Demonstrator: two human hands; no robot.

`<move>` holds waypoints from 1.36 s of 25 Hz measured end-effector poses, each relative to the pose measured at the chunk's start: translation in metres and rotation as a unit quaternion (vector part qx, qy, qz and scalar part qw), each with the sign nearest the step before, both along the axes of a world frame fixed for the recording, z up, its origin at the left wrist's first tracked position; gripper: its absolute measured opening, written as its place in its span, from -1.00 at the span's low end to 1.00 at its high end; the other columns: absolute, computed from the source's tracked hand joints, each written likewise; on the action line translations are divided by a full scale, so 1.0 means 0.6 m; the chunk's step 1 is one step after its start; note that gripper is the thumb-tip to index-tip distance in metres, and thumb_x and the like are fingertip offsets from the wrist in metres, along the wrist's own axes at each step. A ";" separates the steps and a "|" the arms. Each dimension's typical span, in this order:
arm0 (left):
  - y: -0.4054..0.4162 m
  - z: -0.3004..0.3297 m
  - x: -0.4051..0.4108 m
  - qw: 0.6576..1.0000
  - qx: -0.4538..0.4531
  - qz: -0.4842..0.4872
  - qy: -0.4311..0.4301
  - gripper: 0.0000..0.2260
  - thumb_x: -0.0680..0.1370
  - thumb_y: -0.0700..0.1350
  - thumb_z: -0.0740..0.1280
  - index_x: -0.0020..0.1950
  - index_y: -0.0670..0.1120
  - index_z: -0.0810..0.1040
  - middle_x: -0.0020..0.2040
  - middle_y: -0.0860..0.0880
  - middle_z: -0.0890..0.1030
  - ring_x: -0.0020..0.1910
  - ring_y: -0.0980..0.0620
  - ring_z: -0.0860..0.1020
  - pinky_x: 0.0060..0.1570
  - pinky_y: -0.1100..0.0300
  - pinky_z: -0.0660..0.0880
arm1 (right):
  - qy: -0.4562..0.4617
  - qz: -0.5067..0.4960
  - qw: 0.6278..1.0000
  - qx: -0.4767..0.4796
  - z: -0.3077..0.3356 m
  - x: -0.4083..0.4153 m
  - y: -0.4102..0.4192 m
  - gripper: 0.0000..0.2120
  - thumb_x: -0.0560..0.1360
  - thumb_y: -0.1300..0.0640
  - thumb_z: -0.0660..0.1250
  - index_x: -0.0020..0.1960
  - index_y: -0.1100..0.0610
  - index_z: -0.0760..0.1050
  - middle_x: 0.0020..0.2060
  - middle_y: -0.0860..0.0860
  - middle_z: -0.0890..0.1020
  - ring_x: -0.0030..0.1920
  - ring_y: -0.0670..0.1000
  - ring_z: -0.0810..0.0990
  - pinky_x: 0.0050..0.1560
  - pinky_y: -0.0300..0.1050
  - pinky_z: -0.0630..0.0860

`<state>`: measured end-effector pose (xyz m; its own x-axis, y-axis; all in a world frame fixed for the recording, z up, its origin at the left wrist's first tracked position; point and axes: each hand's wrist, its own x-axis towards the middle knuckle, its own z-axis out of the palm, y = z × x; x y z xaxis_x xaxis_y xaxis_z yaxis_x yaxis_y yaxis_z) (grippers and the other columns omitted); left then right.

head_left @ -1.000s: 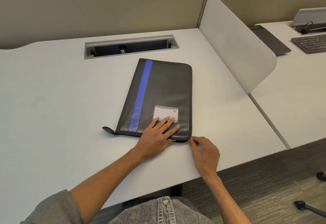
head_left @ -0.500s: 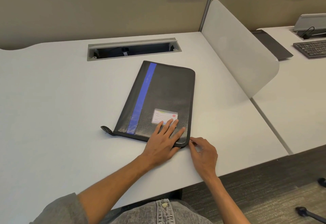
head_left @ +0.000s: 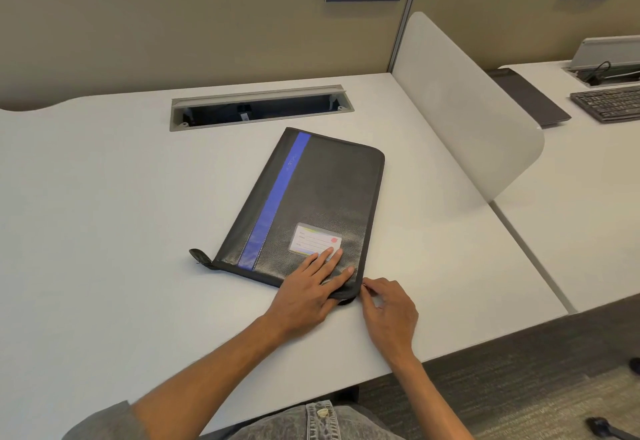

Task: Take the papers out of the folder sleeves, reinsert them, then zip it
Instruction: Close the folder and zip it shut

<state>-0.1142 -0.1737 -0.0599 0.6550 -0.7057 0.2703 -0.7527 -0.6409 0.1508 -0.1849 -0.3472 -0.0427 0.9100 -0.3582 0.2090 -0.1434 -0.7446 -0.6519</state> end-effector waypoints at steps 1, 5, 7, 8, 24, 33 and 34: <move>0.000 0.000 0.000 1.000 -0.002 0.001 0.002 -0.53 0.56 0.00 0.16 0.47 -0.01 0.39 0.50 -0.14 0.33 0.47 -0.15 0.31 0.45 0.02 0.13 | 0.001 -0.001 1.000 0.001 0.000 0.001 0.001 -0.87 0.43 0.21 0.49 -0.05 0.03 0.69 -0.21 -0.16 0.67 -0.18 -0.08 0.60 -0.25 -0.20 0.48; -0.001 0.004 -0.003 1.000 -0.013 0.008 0.016 -0.51 0.54 0.01 0.17 0.48 -0.02 0.37 0.51 -0.13 0.31 0.48 -0.13 0.29 0.46 0.05 0.13 | 0.007 0.003 1.000 0.011 -0.003 0.001 -0.005 -0.88 0.44 0.18 0.49 -0.05 0.01 0.69 -0.21 -0.19 0.66 -0.17 -0.11 0.58 -0.23 -0.26 0.45; -0.001 0.006 -0.006 1.000 -0.013 0.010 0.013 -0.51 0.55 0.03 0.17 0.49 -0.02 0.36 0.51 -0.12 0.31 0.48 -0.12 0.29 0.46 0.04 0.16 | 0.008 0.012 1.000 0.020 -0.003 -0.003 -0.008 -0.88 0.44 0.17 0.49 -0.04 0.00 0.69 -0.20 -0.20 0.66 -0.16 -0.14 0.57 -0.21 -0.33 0.40; -0.002 0.007 -0.007 1.000 -0.013 0.013 0.009 -0.51 0.56 0.04 0.16 0.49 -0.02 0.37 0.51 -0.12 0.32 0.48 -0.11 0.30 0.45 0.02 0.20 | 0.007 0.018 1.000 0.024 -0.003 -0.004 -0.009 -0.88 0.45 0.17 0.49 -0.04 0.00 0.70 -0.19 -0.20 0.66 -0.15 -0.14 0.58 -0.19 -0.34 0.41; -0.014 0.010 -0.022 0.995 -0.053 0.082 -0.017 -0.41 0.51 0.24 0.27 0.42 -0.10 0.47 0.45 -0.09 0.41 0.44 -0.01 0.37 0.39 0.04 0.31 | -0.011 0.024 0.996 0.089 -0.009 0.015 -0.008 -0.88 0.44 0.18 0.50 -0.05 0.00 0.70 -0.19 -0.20 0.70 -0.18 -0.19 0.64 -0.12 -0.15 0.60; -0.013 0.013 -0.023 0.995 -0.051 0.090 -0.015 -0.41 0.50 0.23 0.27 0.41 -0.10 0.47 0.44 -0.08 0.42 0.43 0.00 0.38 0.40 0.06 0.28 | 0.009 0.032 0.995 0.089 -0.013 0.022 -0.012 -0.90 0.46 0.11 0.48 -0.03 -0.03 0.70 -0.17 -0.22 0.70 -0.15 -0.21 0.64 -0.10 -0.12 0.59; -0.013 0.013 -0.023 0.995 -0.052 0.089 -0.010 -0.41 0.51 0.24 0.26 0.42 -0.10 0.47 0.45 -0.08 0.42 0.44 0.00 0.38 0.41 0.06 0.26 | 0.007 0.045 0.995 0.086 -0.016 0.020 -0.014 -0.89 0.45 0.11 0.49 -0.03 -0.02 0.70 -0.17 -0.22 0.70 -0.14 -0.21 0.64 -0.10 -0.11 0.60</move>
